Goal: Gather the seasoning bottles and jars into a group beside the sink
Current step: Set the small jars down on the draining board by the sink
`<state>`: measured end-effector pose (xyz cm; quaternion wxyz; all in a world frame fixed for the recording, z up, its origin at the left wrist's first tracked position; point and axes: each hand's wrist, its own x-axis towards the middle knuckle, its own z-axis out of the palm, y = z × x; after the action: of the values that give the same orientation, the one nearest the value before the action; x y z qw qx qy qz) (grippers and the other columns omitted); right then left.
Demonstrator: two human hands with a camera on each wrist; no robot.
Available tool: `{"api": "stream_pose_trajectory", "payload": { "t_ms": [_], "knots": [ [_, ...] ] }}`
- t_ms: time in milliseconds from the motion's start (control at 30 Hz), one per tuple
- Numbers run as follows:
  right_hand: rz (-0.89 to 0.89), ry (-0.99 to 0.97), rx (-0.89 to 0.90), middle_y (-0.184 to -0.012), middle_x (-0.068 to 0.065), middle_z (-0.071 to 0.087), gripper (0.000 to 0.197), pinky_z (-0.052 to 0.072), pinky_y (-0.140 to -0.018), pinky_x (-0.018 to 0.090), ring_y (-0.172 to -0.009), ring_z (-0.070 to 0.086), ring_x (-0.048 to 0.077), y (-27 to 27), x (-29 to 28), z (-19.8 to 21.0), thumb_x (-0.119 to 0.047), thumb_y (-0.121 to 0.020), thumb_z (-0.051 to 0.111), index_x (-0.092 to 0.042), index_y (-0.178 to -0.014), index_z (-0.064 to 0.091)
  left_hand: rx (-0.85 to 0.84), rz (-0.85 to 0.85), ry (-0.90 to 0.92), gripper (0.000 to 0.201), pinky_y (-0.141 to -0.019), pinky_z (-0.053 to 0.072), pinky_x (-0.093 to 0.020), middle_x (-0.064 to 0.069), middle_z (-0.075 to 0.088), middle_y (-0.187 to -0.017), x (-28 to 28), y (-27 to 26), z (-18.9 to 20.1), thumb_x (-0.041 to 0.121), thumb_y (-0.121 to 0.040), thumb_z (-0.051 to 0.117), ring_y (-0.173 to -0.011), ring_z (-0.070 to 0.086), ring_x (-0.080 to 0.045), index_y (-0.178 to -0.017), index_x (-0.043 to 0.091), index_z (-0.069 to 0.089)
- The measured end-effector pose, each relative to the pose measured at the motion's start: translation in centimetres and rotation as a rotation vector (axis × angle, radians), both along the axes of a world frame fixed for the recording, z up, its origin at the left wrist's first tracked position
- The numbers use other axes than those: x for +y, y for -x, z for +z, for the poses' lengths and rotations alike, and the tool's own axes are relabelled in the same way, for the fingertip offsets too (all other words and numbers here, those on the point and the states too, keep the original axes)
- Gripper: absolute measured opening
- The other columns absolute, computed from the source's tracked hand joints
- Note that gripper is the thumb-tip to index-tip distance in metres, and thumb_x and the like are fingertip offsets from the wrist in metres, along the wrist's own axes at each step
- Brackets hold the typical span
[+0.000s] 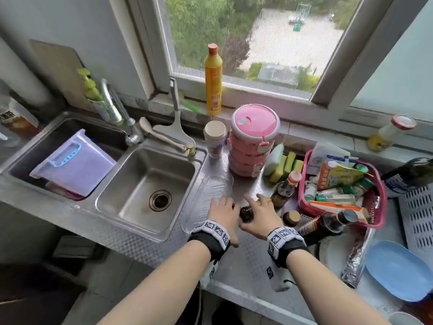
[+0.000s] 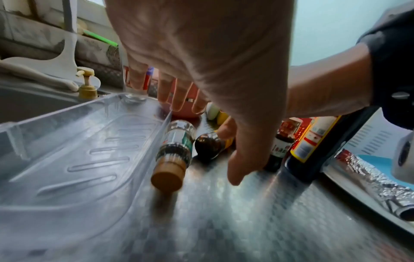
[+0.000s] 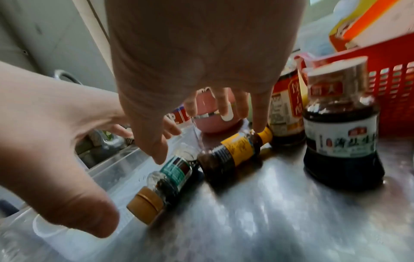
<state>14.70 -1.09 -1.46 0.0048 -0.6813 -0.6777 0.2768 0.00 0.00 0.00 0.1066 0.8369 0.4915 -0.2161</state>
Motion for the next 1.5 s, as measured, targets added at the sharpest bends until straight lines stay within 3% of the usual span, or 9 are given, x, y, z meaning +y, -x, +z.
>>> {"api": "stream_pose_trajectory", "payload": {
  "t_ms": [167,267,400,467,600,833,1033,1200,1500],
  "knots": [
    [0.087,0.057,-0.102,-0.154,0.013,0.016,0.088,0.040,-0.105,0.049,-0.143,0.008,0.033,0.2,1.0,-2.4,-0.022,-0.073,0.063,-0.029,-0.147,0.016,0.089,-0.064,-0.038,0.108,-0.119,0.016,-0.059,-0.016,0.032,-0.153,1.4,0.2,-2.1,0.041,-0.066,0.082,-0.149,0.018,-0.036,-0.153,0.010,0.026],
    [0.185,0.015,-0.265,-0.148,0.016,0.027,0.065,0.045,-0.098,0.048,-0.141,0.015,0.037,-0.1,1.9,-3.7,-0.005,-0.080,0.058,-0.013,-0.139,0.031,0.117,-0.113,-0.043,0.093,-0.120,0.008,-0.060,-0.016,0.027,-0.159,2.4,-0.2,-2.7,0.028,-0.083,0.073,-0.153,0.007,-0.036,-0.156,0.009,0.021],
    [0.183,-0.042,-0.440,-0.097,0.016,0.063,0.029,0.053,-0.063,0.045,-0.095,0.060,0.038,0.1,2.7,-4.4,-0.005,-0.065,0.077,-0.009,-0.090,0.063,0.068,-0.123,-0.033,0.056,-0.121,0.002,-0.059,-0.015,0.040,-0.152,3.3,-0.7,-3.2,0.010,-0.099,0.054,-0.151,0.016,-0.035,-0.150,0.006,0.033],
    [0.195,-0.045,-0.444,-0.075,0.012,0.064,0.029,0.050,-0.048,0.040,-0.073,0.063,0.035,0.0,3.2,-5.1,-0.006,-0.052,0.084,-0.010,-0.071,0.063,0.040,-0.140,-0.018,0.045,-0.121,-0.002,-0.060,-0.014,0.045,-0.147,3.6,-0.9,-3.6,0.009,-0.101,0.046,-0.148,0.023,-0.034,-0.146,0.007,0.040],
    [0.208,-0.086,-0.413,-0.067,0.012,0.061,0.029,0.047,-0.041,0.037,-0.063,0.061,0.035,-0.2,3.6,-5.4,-0.008,-0.049,0.085,-0.009,-0.065,0.061,0.010,-0.191,-0.037,0.038,-0.117,-0.009,-0.058,-0.014,0.052,-0.141,4.1,-1.3,-3.7,0.010,-0.104,0.038,-0.142,0.031,-0.034,-0.141,0.006,0.046],
    [0.185,-0.114,-0.356,-0.084,0.014,0.062,0.021,0.051,-0.051,0.043,-0.081,0.060,0.038,-0.7,2.8,-4.8,-0.004,-0.066,0.073,-0.007,-0.081,0.060,0.085,-0.332,-0.020,0.089,-0.120,0.008,-0.060,-0.013,0.052,-0.131,4.1,-1.1,-1.9,0.031,-0.064,0.084,-0.128,0.039,-0.032,-0.139,0.005,0.044],
    [0.197,-0.122,-0.328,-0.087,0.013,0.063,0.049,0.056,-0.058,0.045,-0.078,0.060,0.038,-0.2,1.9,-2.4,0.006,-0.052,0.076,-0.007,-0.097,0.063,-0.105,-0.366,-0.168,0.085,-0.110,0.026,-0.051,-0.009,0.053,-0.116,4.3,1.3,0.6,0.039,-0.050,0.079,-0.112,0.047,-0.031,-0.125,0.009,0.052],
    [0.315,-0.160,-0.339,-0.111,0.004,0.058,0.044,0.043,-0.077,0.044,-0.102,0.054,0.032,1.1,2.9,0.4,-0.009,-0.080,0.063,-0.023,-0.118,0.047,-0.235,-0.176,-0.161,0.076,-0.081,0.045,-0.037,-0.001,0.054,-0.105,4.2,5.2,2.7,0.056,-0.045,0.070,-0.101,0.046,-0.024,-0.108,0.018,0.052],
    [0.474,-0.098,-0.230,-0.123,0.007,0.045,0.039,0.048,-0.083,0.051,-0.109,0.046,0.031,5.5,6.5,3.4,-0.020,-0.084,0.059,-0.026,-0.120,0.044,-0.361,0.371,0.098,0.094,-0.098,0.043,-0.037,-0.001,0.047,-0.115,2.3,10.4,2.0,0.068,-0.054,0.072,-0.112,0.040,-0.024,-0.131,0.021,0.048]
  ]
}}
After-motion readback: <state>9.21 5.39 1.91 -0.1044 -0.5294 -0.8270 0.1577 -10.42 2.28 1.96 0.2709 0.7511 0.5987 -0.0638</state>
